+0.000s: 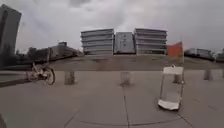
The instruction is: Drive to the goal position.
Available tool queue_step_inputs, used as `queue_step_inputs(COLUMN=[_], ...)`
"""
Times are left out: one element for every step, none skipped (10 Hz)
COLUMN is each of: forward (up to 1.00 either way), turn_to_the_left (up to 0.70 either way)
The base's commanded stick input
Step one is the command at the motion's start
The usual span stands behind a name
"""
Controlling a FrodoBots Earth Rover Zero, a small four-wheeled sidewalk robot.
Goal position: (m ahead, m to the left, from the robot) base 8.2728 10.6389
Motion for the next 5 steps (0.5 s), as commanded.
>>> queue_step_inputs(forward=[0.70, 0.70, 0.70, 0.70, 0.70], turn_to_the_left=[0.02, 0.21, 0.32, 0.30, 0.21])
